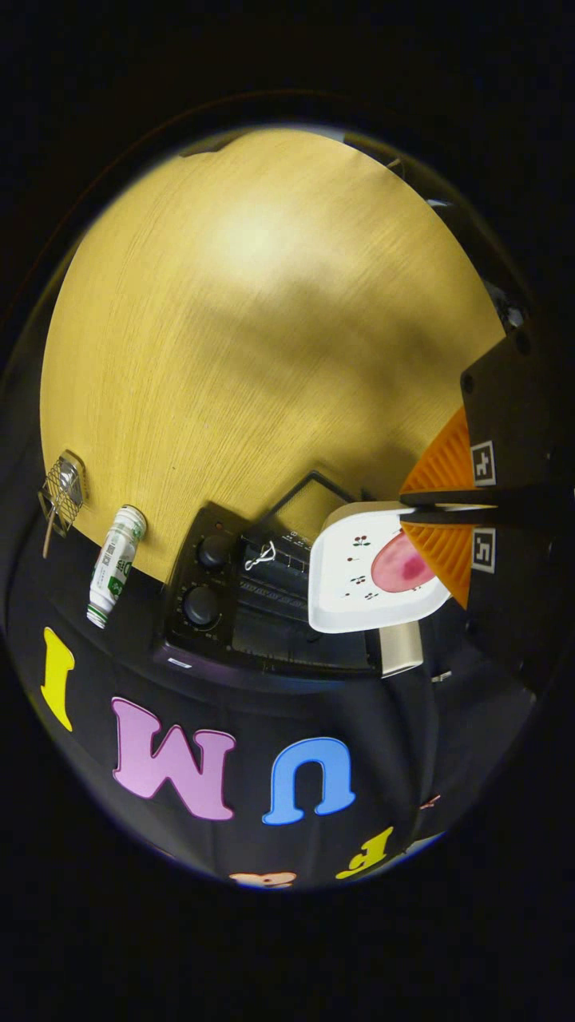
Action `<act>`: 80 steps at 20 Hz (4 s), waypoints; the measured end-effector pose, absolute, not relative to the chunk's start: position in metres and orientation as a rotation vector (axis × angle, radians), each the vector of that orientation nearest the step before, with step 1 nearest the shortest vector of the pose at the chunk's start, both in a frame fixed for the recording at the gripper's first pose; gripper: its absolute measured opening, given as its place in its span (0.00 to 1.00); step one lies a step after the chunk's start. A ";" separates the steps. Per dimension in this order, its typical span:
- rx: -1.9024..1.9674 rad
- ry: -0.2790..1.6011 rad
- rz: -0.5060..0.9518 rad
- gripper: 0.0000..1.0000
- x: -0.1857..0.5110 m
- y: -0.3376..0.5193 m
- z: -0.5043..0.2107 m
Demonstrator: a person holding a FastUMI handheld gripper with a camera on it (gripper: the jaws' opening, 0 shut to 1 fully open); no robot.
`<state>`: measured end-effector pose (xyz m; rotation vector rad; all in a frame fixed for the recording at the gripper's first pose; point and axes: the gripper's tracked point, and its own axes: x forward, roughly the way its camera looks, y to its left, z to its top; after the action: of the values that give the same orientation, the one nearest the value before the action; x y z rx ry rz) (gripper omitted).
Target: Open the toaster oven, put the food inside, and close the toaster oven door.
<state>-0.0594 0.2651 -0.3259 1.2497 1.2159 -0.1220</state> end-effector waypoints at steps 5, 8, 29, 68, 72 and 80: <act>1.405 1.108 -0.311 0.05 -0.018 0.307 -0.341; 1.481 1.066 -0.425 0.05 0.005 0.326 -0.354; 1.634 0.896 -0.630 0.08 0.113 0.384 -0.391; 0.171 1.239 0.266 0.99 -0.083 0.361 -0.387; 0.094 1.243 0.252 0.99 -0.080 0.375 -0.414; 0.051 1.250 0.184 1.00 -0.063 0.382 -0.435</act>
<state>-0.0629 0.3822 -0.4354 0.0507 1.2503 0.1836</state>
